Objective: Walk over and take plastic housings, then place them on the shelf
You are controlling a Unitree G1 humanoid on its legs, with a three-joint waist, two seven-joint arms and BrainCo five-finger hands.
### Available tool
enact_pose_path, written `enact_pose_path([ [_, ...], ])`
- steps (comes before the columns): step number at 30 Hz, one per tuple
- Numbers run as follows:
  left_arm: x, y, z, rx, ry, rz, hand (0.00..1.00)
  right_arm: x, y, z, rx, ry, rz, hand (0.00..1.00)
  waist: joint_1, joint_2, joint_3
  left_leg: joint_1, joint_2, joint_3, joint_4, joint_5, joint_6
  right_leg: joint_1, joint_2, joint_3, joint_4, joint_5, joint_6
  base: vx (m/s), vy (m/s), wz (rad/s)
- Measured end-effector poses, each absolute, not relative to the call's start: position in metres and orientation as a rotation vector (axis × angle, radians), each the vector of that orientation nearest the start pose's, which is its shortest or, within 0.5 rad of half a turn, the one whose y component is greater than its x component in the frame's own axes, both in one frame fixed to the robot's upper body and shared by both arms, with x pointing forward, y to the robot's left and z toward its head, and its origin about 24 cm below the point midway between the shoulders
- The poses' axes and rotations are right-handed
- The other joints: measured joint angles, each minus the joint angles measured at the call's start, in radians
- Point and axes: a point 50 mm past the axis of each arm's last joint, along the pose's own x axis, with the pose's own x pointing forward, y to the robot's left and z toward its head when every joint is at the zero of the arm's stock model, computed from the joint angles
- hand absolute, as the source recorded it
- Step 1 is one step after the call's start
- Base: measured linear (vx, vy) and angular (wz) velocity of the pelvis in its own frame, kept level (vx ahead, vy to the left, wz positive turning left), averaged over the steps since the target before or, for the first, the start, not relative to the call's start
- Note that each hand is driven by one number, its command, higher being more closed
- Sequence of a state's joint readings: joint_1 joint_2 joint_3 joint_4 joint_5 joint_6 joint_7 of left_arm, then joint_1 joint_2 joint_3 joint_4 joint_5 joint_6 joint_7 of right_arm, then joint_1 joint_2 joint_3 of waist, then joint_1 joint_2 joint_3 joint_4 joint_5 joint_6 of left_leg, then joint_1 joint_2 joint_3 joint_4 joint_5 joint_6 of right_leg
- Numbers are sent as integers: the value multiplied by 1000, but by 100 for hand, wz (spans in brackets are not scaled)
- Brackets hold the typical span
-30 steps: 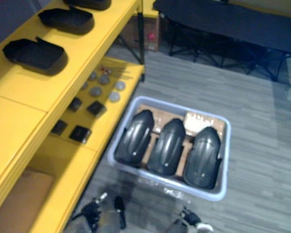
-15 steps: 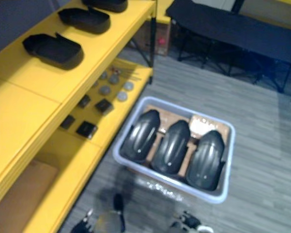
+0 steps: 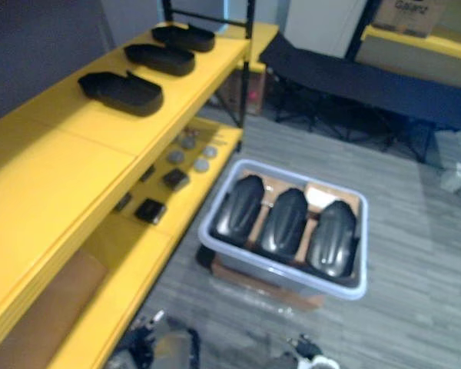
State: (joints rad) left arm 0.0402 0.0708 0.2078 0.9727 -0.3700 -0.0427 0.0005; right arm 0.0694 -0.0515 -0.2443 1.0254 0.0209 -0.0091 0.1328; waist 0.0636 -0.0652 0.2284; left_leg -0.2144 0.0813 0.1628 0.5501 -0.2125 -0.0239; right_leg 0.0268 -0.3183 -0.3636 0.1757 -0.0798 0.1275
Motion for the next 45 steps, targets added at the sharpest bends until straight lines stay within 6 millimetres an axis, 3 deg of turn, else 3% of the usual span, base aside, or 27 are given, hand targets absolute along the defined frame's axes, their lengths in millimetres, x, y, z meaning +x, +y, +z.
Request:
enact_pose_path([
  [1, 120, 204, -151, -345, 941, 406, 0, 111, -203, -153, 98, 1002, -148, 0, 1, 36, -2, 24, 23, -20, -28, -67, -9, 14, 35, 26, -8, -2, 22, -65, 6, 11],
  [4, 122, 214, -148, -258, 948, 385, 0, 127, -173, -147, -65, 899, 135, 0, 6, -8, -24, 36, 4, -15, -130, -17, -26, 13, 60, 59, -92, -7, 20, -25, -38, 18],
  [6, 124, 214, -148, -256, 946, 389, 0, 147, -153, -134, -148, 774, 297, 0, 8, -10, -23, 22, 6, -13, -144, -3, -29, -9, 68, 68, -106, 4, 3, 2, -18, -14],
  [7, 125, 213, -147, -255, 946, 384, 0, 162, -138, -121, -181, 672, 379, 0, 7, -8, -15, 21, 7, -13, -152, 1, -31, -12, 71, 70, -115, 10, -1, 20, -31, -13],
  [8, 128, 212, -147, -256, 945, 370, 0, 183, -114, -95, -201, 487, 477, 0, 6, -9, -6, 23, 10, -11, -170, 13, -31, -16, 78, 74, -125, 17, -7, 29, -34, -8],
  [9, 127, 212, -147, -259, 945, 372, 0, 191, -105, -84, -205, 417, 505, 0, 6, -7, -2, 22, 10, -9, -176, 16, -34, -21, 80, 78, -127, 30, -12, 49, -43, -6],
  [10, 129, 211, -147, -249, 932, 362, 0, 207, -92, -60, -211, 279, 528, 0, 6, -2, 10, 21, 12, -4, -184, 22, -37, -31, 84, 100, -128, 56, -7, 61, -45, -5],
  [11, 134, 211, -144, -223, 908, 340, 0, 228, -88, -29, -209, 122, 486, 0, 7, -4, 24, 20, 12, 6, -194, 27, -44, -46, 89, 124, -127, 98, -1, 62, -44, -6],
  [12, 135, 211, -144, -221, 897, 338, 0, 237, -89, -17, -202, 65, 463, 0, 8, 2, 30, 19, 14, 9, -195, 30, -49, -49, 92, 126, -123, 105, 11, 69, -40, -12],
  [14, 137, 209, -143, -215, 878, 331, 0, 258, -97, 14, -180, -61, 377, 0, 9, 16, 43, 18, 24, 13, -195, 35, -48, -61, 105, 141, -122, 118, 29, 115, -33, -21],
  [16, 139, 206, -142, -198, 858, 304, 0, 287, -124, 61, -186, -241, 207, 0, 3, 45, 62, 27, 36, 14, -203, 37, -48, -63, 117, 147, -121, 120, 29, 149, -40, -23],
  [19, 144, 195, -140, -180, 840, 240, 0, 311, -166, 105, -168, -363, -38, 0, 4, 65, 83, 75, 37, 27, -244, 38, -49, -57, 118, 149, -102, 120, 29, 116, -9, -16],
  [22, 147, 190, -137, -167, 816, 204, 0, 328, -200, 139, -150, -417, -262, 0, 3, 74, 107, 112, 32, 39, -259, 38, -49, -38, 111, 148, -91, 119, 28, 82, 28, -9],
  [25, 150, 188, -134, -175, 792, 177, 0, 339, -232, 160, -130, -414, -415, 0, 6, 84, 129, 123, 28, 38, -263, 38, -49, -27, 107, 146, -86, 118, 26, 42, 38, 6],
  [31, 160, 188, -127, -192, 735, 174, 0, 345, -266, 174, -90, -371, -579, 0, 3, 112, 201, 73, 30, 27, -243, 35, -45, -82, 105, 142, -50, 108, 10, -26, 9, 2],
  [35, 165, 192, -123, -190, 705, 185, 0, 343, -287, 154, -89, -249, -709, 0, -7, 119, 231, 7, 30, 2, -206, 30, -39, -143, 103, 140, -16, 103, 4, -54, 13, 4],
  [45, 172, 194, -120, -208, 671, 207, 0, 331, -314, 135, -56, -140, -989, 0, -18, 120, 251, -104, 20, -15, -154, 25, -31, -239, 90, 136, 8, 100, 7, -75, 4, 1],
])
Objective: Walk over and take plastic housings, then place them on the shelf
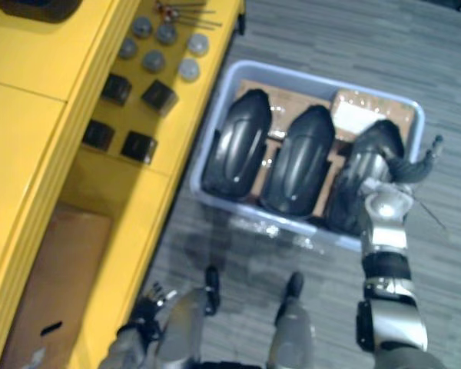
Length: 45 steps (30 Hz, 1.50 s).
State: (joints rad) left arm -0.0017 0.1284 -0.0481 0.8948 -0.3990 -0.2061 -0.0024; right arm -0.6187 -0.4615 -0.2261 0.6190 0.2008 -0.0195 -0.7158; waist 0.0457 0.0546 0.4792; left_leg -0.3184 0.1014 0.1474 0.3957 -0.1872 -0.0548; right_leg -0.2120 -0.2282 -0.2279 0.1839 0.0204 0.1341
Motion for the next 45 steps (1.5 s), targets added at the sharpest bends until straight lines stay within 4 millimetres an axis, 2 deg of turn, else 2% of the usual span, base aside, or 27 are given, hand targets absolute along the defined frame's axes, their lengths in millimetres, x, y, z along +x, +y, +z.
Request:
enact_pose_path([
  [6, 175, 192, -119, -233, 663, 213, 0, 324, -324, 128, -69, -98, -1118, 0, -5, 11, 11, -39, 3, -13, 32, 0, 0, -21, 1, -11, 4, -5, 8, -71, -9, 1],
  [12, 176, 193, -119, -253, 667, 244, 0, 316, -332, 121, -72, -45, -1204, 0, -5, 11, 11, -68, 5, -20, 47, 1, 0, -46, 2, -11, 17, -5, 8, -24, 4, 1],
  [18, 176, 192, -120, -271, 675, 250, 0, 315, -335, 96, -76, 95, -1164, 0, -3, 12, 11, -73, 5, -20, 47, 1, 0, -53, 2, -10, 17, -5, 8, 4, 8, 2],
  [19, 179, 191, -118, -274, 667, 240, 0, 312, -347, 87, -80, 180, -1157, 0, 4, 24, 19, -103, 4, -33, 63, 1, 1, -71, 1, -17, 25, -5, 8, 12, 56, 10],
  [21, 181, 187, -118, -281, 666, 231, 0, 311, -353, 89, -92, 186, -1158, 0, 15, 37, 25, -103, 3, -33, 65, 1, 1, -73, -1, -17, 31, -5, 8, -6, 49, 5],
  [24, 181, 186, -118, -283, 665, 231, 0, 317, -352, 93, -113, 195, -1136, 0, 21, 43, 25, -111, 4, -34, 68, 3, 3, -85, -1, -17, 40, -5, 8, 0, 0, 0],
  [26, 182, 185, -118, -313, 660, 242, 0, 320, -361, 106, -142, 200, -1127, 0, 23, 51, 28, -144, -6, -45, 79, 7, 9, -119, -14, -20, 75, -19, 14, -39, 35, 19],
  [27, 184, 182, -117, -328, 656, 240, 0, 317, -371, 113, -160, 203, -1148, 100, 27, 68, 37, -161, -11, -57, 95, 7, 9, -130, -21, -29, 99, -29, 13, -41, 47, 25],
  [30, 183, 180, -119, -330, 665, 237, 0, 316, -378, 120, -160, 214, -1161, 100, 42, 84, 45, -179, -23, -68, 107, 9, 13, -155, -39, -34, 140, -45, 19, -37, 38, 18],
  [32, 180, 181, -121, -329, 682, 246, 0, 316, -379, 120, -162, 243, -1162, 100, 46, 84, 45, -183, -24, -76, 114, 9, 13, -155, -41, -40, 153, -52, 16, -26, 14, 12],
  [35, 179, 181, -122, -351, 683, 259, 0, 309, -392, 120, -201, 300, -1178, 100, 56, 84, 45, -193, -26, -86, 120, 9, 13, -165, -47, -48, 182, -66, 15, -32, 0, 10],
  [38, 178, 182, -123, -349, 688, 260, 0, 304, -401, 121, -319, 348, -1140, 100, 51, 84, 45, -192, -25, -91, 113, 16, 8, -176, -53, -51, 212, -83, 13, -18, -23, 6],
  [45, 179, 181, -121, -353, 680, 253, 0, 301, -404, 120, -491, 418, -1126, 100, 53, 83, 45, -189, -25, -105, 84, 42, 3, -175, -57, -72, 218, -87, 6, 11, -20, 8],
])
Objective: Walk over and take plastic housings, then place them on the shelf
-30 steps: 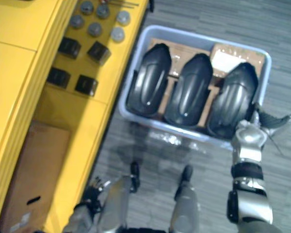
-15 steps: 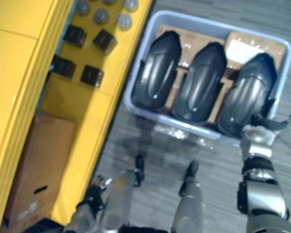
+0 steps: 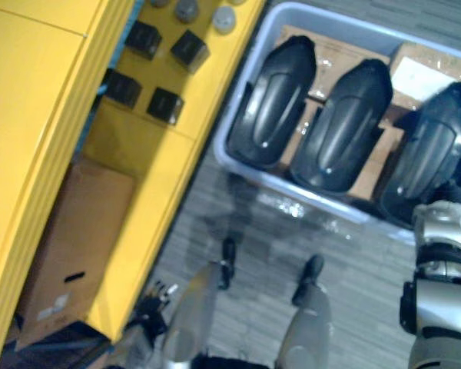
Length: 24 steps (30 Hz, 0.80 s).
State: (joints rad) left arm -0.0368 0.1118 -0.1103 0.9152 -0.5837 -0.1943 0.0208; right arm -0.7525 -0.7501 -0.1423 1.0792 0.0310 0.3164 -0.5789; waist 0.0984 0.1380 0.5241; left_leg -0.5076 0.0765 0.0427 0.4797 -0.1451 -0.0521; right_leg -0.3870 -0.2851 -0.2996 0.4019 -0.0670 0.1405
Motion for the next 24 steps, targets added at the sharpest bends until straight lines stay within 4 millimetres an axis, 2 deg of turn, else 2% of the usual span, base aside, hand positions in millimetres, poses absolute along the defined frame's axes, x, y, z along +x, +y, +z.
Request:
enact_pose_path([
  [9, 185, 178, -114, -371, 630, 238, 0, 305, -401, 122, -604, 433, -1056, 100, 2, -5, -1, 20, 7, -2, -29, 23, -9, 7, 6, -2, 7, -2, -5, 1, -2, 1],
  [14, 190, 171, -109, -456, 586, 221, 0, 315, -389, 123, -696, 410, -978, 100, 1, -22, -3, 51, 20, -2, -38, 29, -12, 42, 23, -5, -17, 5, -10, 6, -1, -3],
  [17, 191, 175, -103, -525, 542, 250, 0, 325, -379, 139, -739, 321, -951, 100, 1, -48, -16, 51, 28, 0, -43, 31, -15, 45, 35, -5, -38, 16, -15, 14, 10, -5],
  [19, 194, 175, -98, -558, 506, 262, 0, 328, -376, 146, -771, 280, -942, 100, 0, -56, -17, 55, 33, -2, -41, 31, -15, 60, 43, -8, -55, 24, -15, 0, 0, 0],
  [21, 200, 174, -87, -586, 438, 255, 0, 332, -371, 151, -818, 244, -925, 100, -1, -70, -24, 55, 35, -5, -40, 31, -15, 65, 46, -14, -61, 27, -16, 0, 0, 0],
  [24, 213, 172, -68, -616, 337, 239, 0, 338, -365, 163, -840, 181, -920, 100, 2, -76, -27, 56, 41, -7, -37, 31, -15, 78, 56, -21, -81, 40, -20, 1, 14, 0],
])
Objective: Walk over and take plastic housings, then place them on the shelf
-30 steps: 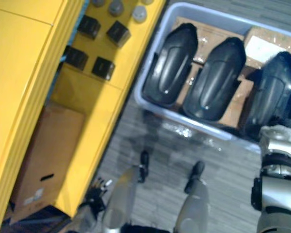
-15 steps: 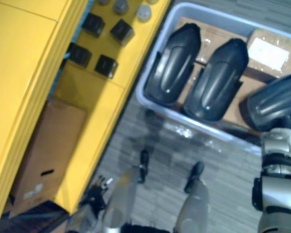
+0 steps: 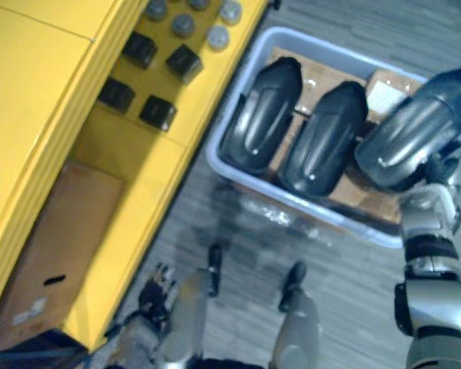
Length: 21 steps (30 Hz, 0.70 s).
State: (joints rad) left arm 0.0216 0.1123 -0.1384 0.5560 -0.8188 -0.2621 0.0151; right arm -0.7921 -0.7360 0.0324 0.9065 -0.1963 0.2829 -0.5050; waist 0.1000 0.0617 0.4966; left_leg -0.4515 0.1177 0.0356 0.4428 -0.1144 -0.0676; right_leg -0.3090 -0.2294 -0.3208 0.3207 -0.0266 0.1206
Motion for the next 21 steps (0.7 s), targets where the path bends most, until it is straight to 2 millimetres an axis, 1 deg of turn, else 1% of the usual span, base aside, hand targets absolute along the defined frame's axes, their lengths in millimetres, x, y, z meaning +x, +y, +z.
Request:
enact_pose_path([
  [1, 216, 172, -63, -621, 317, 236, 0, 340, -363, 168, -842, 161, -922, 100, 0, 0, 0, -1, 1, 0, 1, 0, 0, 0, 2, 1, -4, 3, -1, -16, 21, -9],
  [2, 222, 171, -51, -638, 264, 226, 0, 343, -359, 179, -849, 113, -922, 100, -1, 0, 0, -1, 3, 2, 1, 0, 0, 1, 5, 1, -11, 8, -2, -18, 21, -6],
  [3, 228, 170, -34, -649, 194, 217, 0, 344, -355, 190, -877, 62, -917, 100, -2, 0, 0, 3, 5, 3, 1, 1, -1, 8, 8, 0, -19, 12, -3, -15, 20, -4],
  [4, 231, 170, -26, -648, 163, 216, 0, 345, -353, 194, -899, 40, -914, 100, -3, 0, 0, 7, 6, 3, 0, 1, -1, 14, 10, 0, -23, 14, -3, 0, 0, 0],
  [5, 237, 170, -9, -639, 93, 211, 0, 346, -349, 203, -938, -2, -910, 100, -4, -1, 0, 22, 6, 5, -2, 0, -1, 30, 11, 0, -30, 15, -3, 8, 14, -4],
  [7, 245, 175, 25, -535, -41, 186, 0, 347, -341, 221, -999, -88, -911, 100, -5, -10, -4, 36, 8, 12, -13, 2, -3, 36, 13, 6, -37, 18, -4, 14, 11, -8],
  [9, 250, 175, 41, -480, -101, 165, 0, 346, -339, 232, -1024, -130, -916, 100, -5, -10, -4, 36, 10, 18, -15, 3, -4, 35, 16, 9, -43, 23, -6, 12, 10, -9],
  [10, 258, 175, 59, -391, -161, 126, 0, 348, -335, 242, -1063, -177, -908, 100, -5, -11, -4, 39, 13, 25, -17, 4, -4, 37, 23, 18, -58, 34, -7, 13, 16, -13],
  [11, 261, 175, 66, -365, -180, 111, 0, 348, -333, 245, -1075, -194, -902, 100, -7, -11, -4, 42, 13, 27, -19, 4, -4, 40, 24, 20, -64, 37, -6, 22, 20, -13],
  [13, 278, 174, 88, -248, -218, 61, 0, 351, -326, 248, -1120, -237, -864, 100, -17, -14, -5, 70, 14, 31, -35, 7, -3, 70, 26, 22, -90, 48, -5, 28, 16, -6],
  [14, 282, 175, 94, -229, -227, 52, 0, 352, -322, 250, -1124, -258, -851, 100, -19, -18, -7, 74, 14, 33, -40, 9, -4, 71, 27, 23, -96, 52, -6, 20, 12, -8],
  [16, 301, 178, 120, -147, -259, 13, 0, 353, -306, 262, -1133, -377, -801, 100, -30, -38, -13, 75, 17, 51, -68, 24, -6, 70, 38, 29, -136, 78, -12, 11, 5, -15],
  [17, 306, 178, 127, -131, -269, 7, 0, 353, -302, 266, -1136, -406, -788, 100, -31, -42, -14, 76, 20, 56, -71, 25, -6, 71, 41, 33, -145, 85, -13, 8, 2, -23],
  [18, 317, 178, 137, -105, -270, -2, 0, 354, -293, 272, -1141, -461, -762, 100, -35, -50, -18, 80, 23, 64, -77, 28, -7, 71, 45, 44, -161, 95, -13, 3, 3, -22],
  [19, 323, 177, 140, -99, -264, -3, 0, 354, -289, 274, -1149, -485, -750, 100, -36, -53, -20, 86, 23, 70, -87, 33, -7, 71, 45, 49, -167, 101, -14, 9, 11, -18],
  [21, 343, 169, 153, -70, -249, -25, 0, 355, -273, 286, -1167, -583, -703, 100, -59, -57, -20, 106, 20, 81, -105, 42, -6, 90, 46, 50, -192, 115, -16, 11, 17, -7],
])
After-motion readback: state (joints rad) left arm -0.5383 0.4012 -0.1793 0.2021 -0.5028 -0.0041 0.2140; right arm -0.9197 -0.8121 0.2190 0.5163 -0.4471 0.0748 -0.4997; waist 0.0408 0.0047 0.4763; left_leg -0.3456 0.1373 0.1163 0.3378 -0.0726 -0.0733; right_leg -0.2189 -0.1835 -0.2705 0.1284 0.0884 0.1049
